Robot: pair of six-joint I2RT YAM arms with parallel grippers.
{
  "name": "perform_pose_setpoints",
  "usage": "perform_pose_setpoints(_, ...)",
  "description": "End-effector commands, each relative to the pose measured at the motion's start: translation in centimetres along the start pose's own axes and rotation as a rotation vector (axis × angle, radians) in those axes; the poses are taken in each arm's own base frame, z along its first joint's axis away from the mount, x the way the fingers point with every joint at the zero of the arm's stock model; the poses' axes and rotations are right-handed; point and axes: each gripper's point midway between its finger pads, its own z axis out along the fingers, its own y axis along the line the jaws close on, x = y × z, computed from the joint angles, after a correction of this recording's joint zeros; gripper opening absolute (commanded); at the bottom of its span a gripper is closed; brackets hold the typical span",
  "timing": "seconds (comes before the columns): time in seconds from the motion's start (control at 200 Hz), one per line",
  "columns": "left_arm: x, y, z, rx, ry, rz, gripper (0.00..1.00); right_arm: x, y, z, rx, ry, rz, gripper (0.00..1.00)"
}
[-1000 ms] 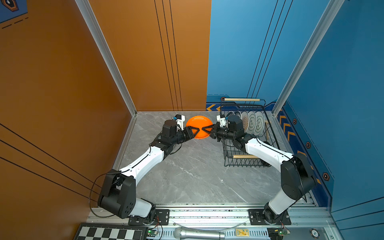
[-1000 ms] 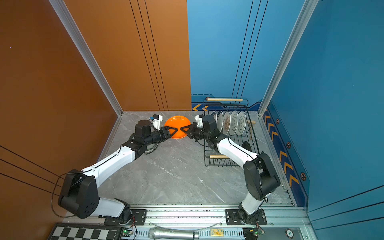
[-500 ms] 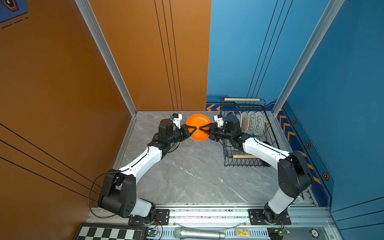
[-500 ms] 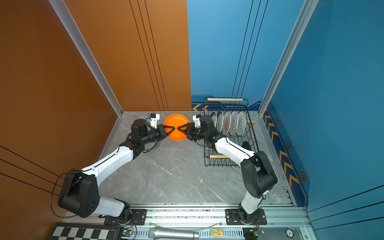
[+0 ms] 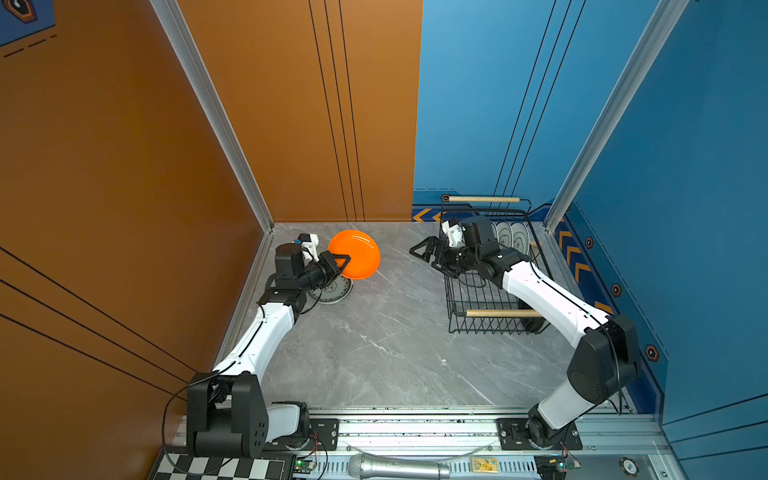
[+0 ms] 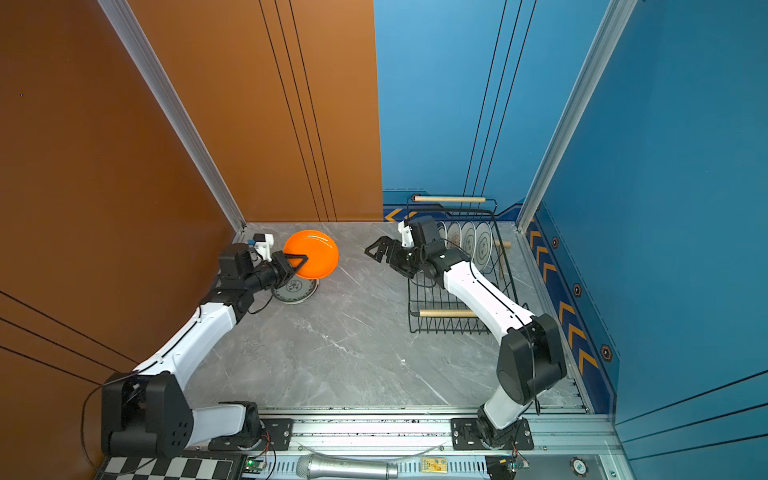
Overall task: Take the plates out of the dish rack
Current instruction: 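Open the right gripper and withdraw it while the left gripper lowers the plate, then lay the orange plate onto the floral plate stack with the left gripper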
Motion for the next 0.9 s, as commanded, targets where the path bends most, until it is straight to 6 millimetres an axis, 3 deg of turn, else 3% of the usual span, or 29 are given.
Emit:
perform_pose_setpoints(0.0,-0.1,3.4,-1.9,-0.109,-0.01,-0.021,0.0,0.0,-3.5,-5.0,0.266,-0.014,-0.157,1.0)
perform_pose_setpoints(0.2,-1.3,9.1,-4.9,-0.347,-0.076,-0.069,0.0,-1.6,-7.4,-11.5,0.582,-0.118,-0.266,1.0)
perform_pose_setpoints(0.41,-2.3,12.5,-6.8,-0.498,-0.129,-0.087,0.0,-2.9,-11.2,-17.0,0.887,-0.207,-0.316,1.0)
perform_pose_setpoints(0.896,-3.2,16.0,-6.6,-0.636,-0.106,-0.119,0.0,-2.1,-15.4,-19.8,1.05,-0.213,-0.287,1.0)
